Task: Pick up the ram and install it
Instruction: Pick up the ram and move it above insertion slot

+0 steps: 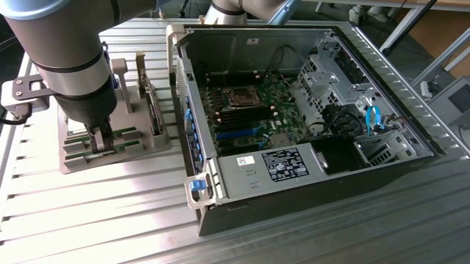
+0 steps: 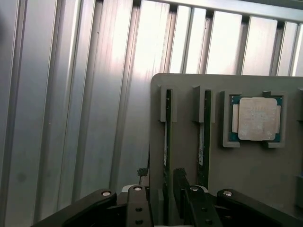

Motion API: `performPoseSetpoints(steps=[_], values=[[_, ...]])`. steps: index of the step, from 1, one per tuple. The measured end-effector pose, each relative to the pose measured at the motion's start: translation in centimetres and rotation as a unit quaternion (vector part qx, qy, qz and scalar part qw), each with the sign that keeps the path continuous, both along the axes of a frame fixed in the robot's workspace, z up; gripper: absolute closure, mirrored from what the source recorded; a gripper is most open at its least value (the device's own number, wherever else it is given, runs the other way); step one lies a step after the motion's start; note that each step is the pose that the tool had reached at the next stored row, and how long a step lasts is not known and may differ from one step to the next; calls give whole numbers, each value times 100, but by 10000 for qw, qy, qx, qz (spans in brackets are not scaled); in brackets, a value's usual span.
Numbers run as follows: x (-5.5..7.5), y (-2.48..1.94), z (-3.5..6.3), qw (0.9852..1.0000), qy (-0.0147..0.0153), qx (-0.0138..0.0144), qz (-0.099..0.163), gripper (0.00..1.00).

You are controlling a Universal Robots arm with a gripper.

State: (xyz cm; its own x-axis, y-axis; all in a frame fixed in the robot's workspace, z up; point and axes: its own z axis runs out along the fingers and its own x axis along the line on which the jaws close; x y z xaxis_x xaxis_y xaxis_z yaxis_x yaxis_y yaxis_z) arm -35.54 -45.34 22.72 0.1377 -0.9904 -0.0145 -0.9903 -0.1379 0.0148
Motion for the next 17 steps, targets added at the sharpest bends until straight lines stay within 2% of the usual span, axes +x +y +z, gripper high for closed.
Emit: performPoseSetpoints(steps=[7, 14, 15, 17], values=[[-14, 6, -18, 10000, -1, 1, -1, 67], [-53, 41, -41, 10000, -1, 1, 70, 67], [-53, 65, -56, 10000, 0, 0, 99, 67], [-52, 65, -78, 10000, -1, 0, 99, 67]])
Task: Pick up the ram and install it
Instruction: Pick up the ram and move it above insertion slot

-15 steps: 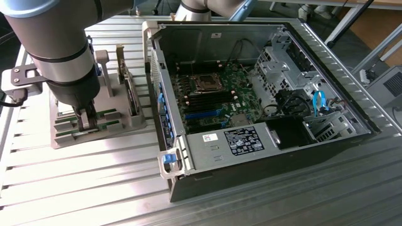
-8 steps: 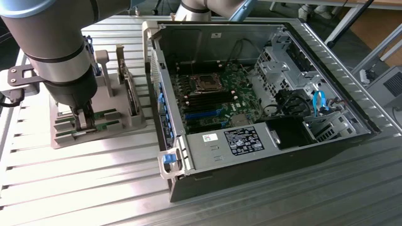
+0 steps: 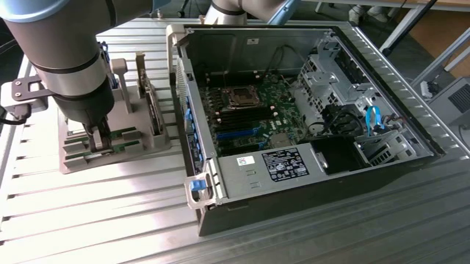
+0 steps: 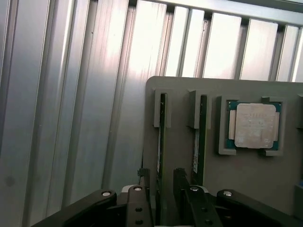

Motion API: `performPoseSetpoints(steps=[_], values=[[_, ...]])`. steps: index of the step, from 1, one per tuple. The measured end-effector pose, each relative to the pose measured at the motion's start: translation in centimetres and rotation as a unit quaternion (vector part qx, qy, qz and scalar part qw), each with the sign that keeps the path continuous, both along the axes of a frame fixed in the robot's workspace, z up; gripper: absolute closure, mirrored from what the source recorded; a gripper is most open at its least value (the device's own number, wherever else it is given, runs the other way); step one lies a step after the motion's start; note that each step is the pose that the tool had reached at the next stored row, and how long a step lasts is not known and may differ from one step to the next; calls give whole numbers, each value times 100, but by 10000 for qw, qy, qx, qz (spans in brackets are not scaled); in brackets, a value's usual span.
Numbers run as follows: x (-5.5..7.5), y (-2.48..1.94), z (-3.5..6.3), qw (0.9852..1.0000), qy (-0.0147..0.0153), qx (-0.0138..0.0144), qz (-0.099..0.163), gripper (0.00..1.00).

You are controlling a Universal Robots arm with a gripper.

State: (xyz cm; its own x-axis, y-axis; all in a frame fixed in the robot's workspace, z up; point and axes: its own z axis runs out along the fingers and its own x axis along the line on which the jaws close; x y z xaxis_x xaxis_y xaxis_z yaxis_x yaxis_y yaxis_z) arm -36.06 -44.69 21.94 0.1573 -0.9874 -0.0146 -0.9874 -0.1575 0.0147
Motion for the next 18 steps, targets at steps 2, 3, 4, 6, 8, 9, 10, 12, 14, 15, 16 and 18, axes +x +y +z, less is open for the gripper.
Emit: performPoseSetpoints(steps=[2, 3, 4, 6, 8, 9, 10, 12, 14, 15, 16, 18], values=[[0, 0, -22, 10000, 0, 0, 0, 67], [0, 0, -34, 10000, 0, 0, 0, 67], [0, 0, -49, 10000, 0, 0, 1, 67], [0, 0, -71, 10000, 0, 0, 1, 67], [0, 0, -93, 10000, 0, 0, 1, 67], [0, 0, -100, 10000, 0, 0, 1, 67], [0, 0, -104, 10000, 0, 0, 1, 67], [0, 0, -112, 10000, 0, 0, 1, 67], [0, 0, -123, 10000, 0, -1, 1, 67], [-1, 0, -123, 10000, 1, -1, 1, 67], [0, 0, -124, 10000, 0, -1, 1, 67], [0, 0, -124, 10000, 0, 0, 1, 89]])
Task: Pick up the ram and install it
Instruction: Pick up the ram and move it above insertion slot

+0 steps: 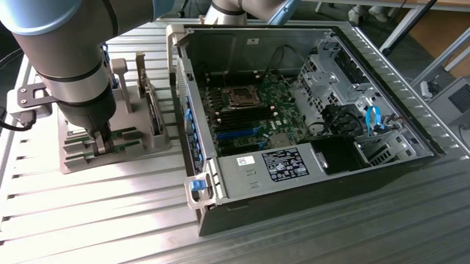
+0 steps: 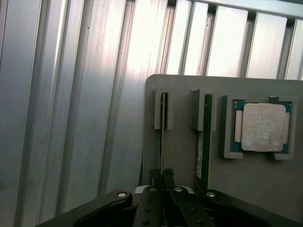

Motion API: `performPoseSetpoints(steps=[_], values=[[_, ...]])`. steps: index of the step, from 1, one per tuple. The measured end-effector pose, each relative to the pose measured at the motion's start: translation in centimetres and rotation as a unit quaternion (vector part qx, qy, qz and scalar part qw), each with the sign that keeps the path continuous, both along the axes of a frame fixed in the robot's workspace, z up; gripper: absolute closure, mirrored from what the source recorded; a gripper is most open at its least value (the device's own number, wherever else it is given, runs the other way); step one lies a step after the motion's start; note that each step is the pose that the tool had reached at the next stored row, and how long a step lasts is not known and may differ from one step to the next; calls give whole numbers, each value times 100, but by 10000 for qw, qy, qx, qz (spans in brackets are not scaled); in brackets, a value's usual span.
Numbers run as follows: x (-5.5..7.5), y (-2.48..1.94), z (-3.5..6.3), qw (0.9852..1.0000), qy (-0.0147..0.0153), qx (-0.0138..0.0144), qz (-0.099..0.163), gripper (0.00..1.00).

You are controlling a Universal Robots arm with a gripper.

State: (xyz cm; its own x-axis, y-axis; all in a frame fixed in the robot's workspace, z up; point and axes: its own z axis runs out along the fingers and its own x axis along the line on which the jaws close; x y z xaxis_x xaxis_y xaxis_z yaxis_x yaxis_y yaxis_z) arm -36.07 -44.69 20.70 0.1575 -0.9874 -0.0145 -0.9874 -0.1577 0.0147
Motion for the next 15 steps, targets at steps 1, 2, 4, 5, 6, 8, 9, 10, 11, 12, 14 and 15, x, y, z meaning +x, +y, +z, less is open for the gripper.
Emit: performPoseSetpoints(steps=[1, 2, 4, 5, 6, 8, 9, 10, 11, 12, 14, 15], values=[[0, 0, 0, 10000, 0, 0, 0, 89], [0, 0, 0, 10000, 0, 0, 0, 89], [0, 0, 0, 10000, 0, 0, 0, 89], [0, 0, 0, 10000, 0, 0, 0, 89], [0, 0, 0, 10000, 0, 0, 0, 89], [0, 0, 0, 10000, 0, 0, 0, 89], [0, 0, 0, 10000, 0, 0, 0, 89], [0, -1, 1, 10000, -1, 1, 0, 89], [0, -1, 5, 10000, -1, 1, 0, 89], [0, -1, 9, 10000, 0, 0, 0, 89], [0, -1, 27, 10000, 0, 0, 0, 89], [0, -1, 40, 10000, 0, 0, 0, 89]])
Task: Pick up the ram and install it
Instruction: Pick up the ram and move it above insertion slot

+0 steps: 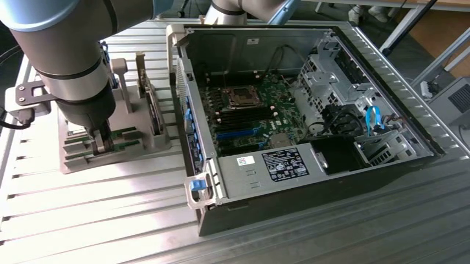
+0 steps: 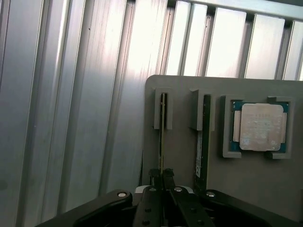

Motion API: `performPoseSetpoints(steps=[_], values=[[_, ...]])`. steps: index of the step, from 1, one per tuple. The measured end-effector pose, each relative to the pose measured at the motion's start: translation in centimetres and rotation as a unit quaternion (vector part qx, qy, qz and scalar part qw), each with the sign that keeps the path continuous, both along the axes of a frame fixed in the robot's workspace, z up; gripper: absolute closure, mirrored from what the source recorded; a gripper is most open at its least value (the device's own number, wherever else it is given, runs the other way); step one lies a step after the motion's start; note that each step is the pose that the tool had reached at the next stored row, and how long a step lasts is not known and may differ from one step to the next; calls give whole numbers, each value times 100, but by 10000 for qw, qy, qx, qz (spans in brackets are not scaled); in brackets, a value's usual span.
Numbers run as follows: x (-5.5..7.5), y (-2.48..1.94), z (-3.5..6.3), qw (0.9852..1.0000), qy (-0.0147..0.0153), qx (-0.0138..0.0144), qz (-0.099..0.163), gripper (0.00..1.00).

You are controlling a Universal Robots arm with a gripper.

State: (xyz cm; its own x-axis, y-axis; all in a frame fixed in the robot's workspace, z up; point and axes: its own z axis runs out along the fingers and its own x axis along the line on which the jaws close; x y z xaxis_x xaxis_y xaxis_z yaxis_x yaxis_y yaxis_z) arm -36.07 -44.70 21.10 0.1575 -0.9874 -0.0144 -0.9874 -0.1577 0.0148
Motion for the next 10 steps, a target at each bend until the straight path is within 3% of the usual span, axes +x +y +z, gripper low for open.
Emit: performPoseSetpoints(steps=[10], values=[[0, 0, 82, 10000, 0, 0, 0, 89]])
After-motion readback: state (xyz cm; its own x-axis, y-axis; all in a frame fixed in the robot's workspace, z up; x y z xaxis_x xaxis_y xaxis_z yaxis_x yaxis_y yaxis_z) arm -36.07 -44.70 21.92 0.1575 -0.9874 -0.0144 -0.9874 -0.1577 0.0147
